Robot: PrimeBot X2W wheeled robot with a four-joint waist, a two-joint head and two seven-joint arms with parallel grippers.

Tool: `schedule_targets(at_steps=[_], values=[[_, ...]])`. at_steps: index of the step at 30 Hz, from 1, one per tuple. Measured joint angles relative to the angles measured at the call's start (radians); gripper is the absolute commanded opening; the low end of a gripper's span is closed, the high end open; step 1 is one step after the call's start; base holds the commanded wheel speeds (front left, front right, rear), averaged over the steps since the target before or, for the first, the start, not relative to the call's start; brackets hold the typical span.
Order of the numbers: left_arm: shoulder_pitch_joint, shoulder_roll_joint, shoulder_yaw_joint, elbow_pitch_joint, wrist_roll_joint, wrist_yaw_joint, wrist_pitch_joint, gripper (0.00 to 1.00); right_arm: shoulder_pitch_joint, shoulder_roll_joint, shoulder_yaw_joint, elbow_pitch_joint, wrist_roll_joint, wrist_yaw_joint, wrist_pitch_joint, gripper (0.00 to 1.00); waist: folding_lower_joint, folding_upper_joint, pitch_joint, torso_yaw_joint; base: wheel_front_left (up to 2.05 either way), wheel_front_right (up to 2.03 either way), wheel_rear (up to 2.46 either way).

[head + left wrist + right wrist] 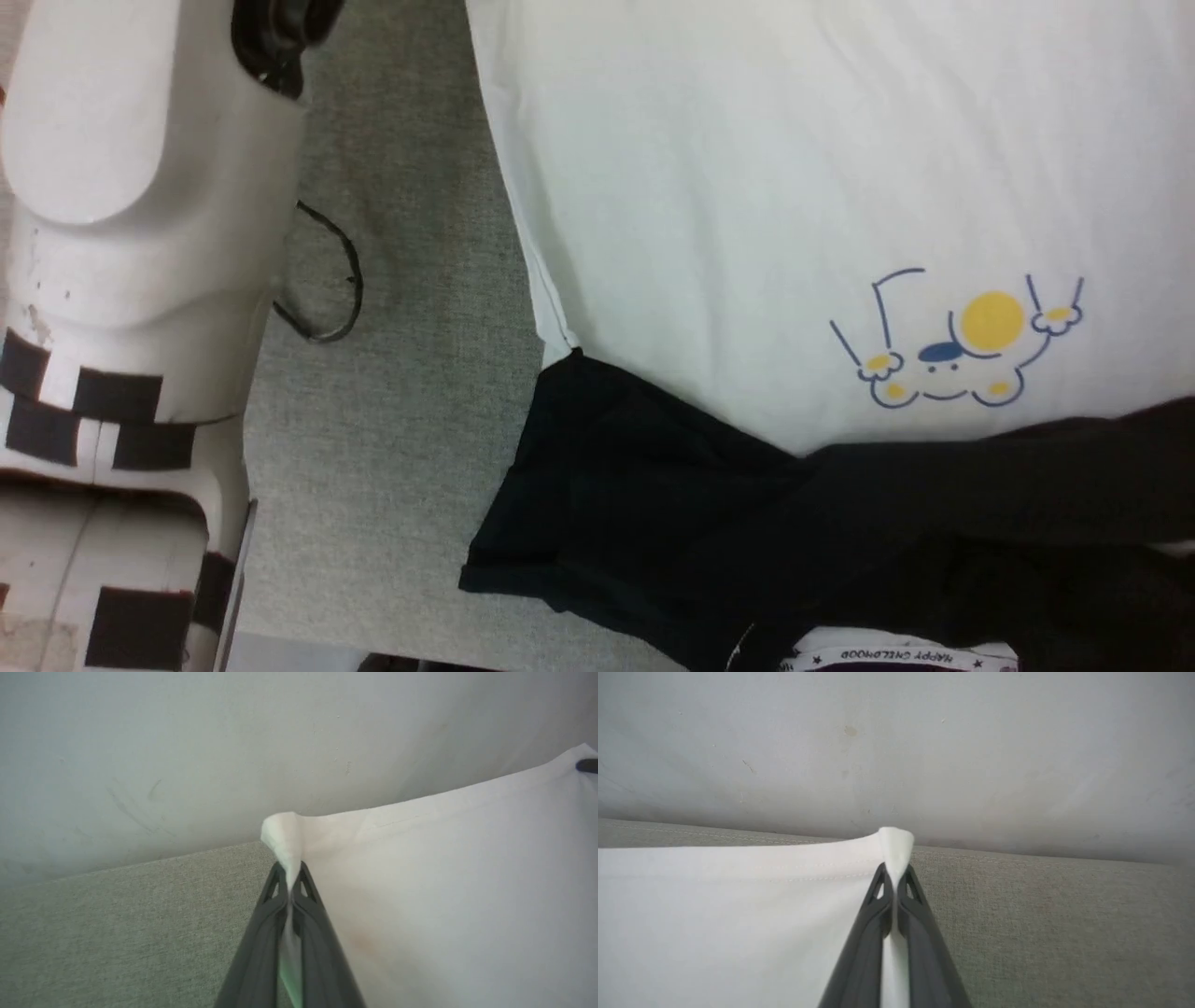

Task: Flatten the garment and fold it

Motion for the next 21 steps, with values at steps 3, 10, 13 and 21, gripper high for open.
schedule_targets(at_steps=[3,10,13,21], values=[[0.036,0.009,0.005,-0.026,-0.001,-0.004,-0.065,0.0,0.044,-0.015,0.006,-0.025,0.056,0.0,-0.044,0.0,0.0,0.0,-0.031,-0.003,0.0,0.0,0.0],[0.184,0.041,0.002,-0.15,-0.019,-0.019,-0.144,0.0,0.214,-0.062,0.011,-0.113,0.194,0.0,-0.117,0.0,-0.0002,0.0,-0.122,-0.007,0.0,0.0,0.0],[0.277,0.067,-0.011,-0.225,-0.028,-0.02,-0.148,0.0,0.311,-0.07,0.009,-0.156,0.239,0.0,-0.131,0.0,-0.0002,0.0,-0.168,-0.009,0.0,0.0,0.0],[0.559,0.153,-0.03,-0.463,-0.041,-0.007,-0.104,0.0,0.564,-0.058,0.005,-0.291,0.326,0.0,-0.131,0.0,-0.0004,0.0,-0.31,-0.023,0.0,0.0,0.0]])
